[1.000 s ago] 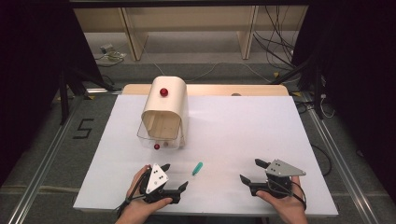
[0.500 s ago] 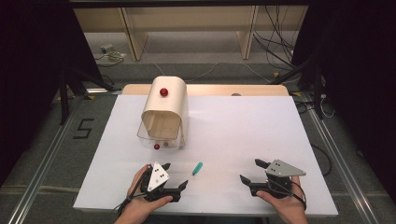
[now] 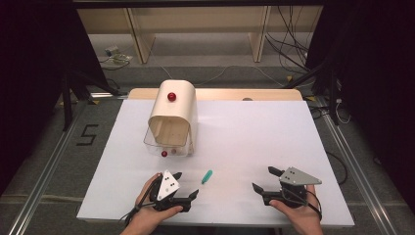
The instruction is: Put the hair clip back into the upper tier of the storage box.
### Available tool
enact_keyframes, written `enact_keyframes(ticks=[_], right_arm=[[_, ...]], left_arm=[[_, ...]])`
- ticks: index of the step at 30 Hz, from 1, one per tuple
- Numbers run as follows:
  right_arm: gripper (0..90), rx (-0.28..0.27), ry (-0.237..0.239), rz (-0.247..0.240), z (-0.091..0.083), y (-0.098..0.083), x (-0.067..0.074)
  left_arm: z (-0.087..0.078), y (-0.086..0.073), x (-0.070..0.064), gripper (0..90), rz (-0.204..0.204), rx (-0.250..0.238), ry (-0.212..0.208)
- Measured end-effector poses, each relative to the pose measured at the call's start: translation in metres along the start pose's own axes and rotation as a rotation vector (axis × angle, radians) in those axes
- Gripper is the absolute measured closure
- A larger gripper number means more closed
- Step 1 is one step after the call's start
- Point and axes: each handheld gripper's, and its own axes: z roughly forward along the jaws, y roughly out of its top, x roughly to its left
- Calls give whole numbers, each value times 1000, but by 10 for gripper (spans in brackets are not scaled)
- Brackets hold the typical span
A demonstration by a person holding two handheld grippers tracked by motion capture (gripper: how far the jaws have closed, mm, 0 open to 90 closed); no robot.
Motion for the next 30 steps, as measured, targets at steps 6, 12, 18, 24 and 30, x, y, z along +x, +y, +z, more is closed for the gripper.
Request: enact_keyframes(ticks=[6, 12, 18, 24, 30], right_arm=[[202, 9, 13, 2, 0, 0, 2], [202, 8, 20, -6, 3, 1, 3], [202, 9, 21, -7, 3, 0, 2], [202, 6, 19, -8, 3, 0, 2], [202, 13, 18, -4, 4, 1, 2]], left_arm=[[6, 1, -3, 260, -18, 3, 8], [17, 0, -7, 280, -14, 29, -12], [22, 1, -4, 311, -28, 21, -1], [29, 2, -2, 338, -31, 37, -4], [42, 2, -8, 371, -29, 65, -9]])
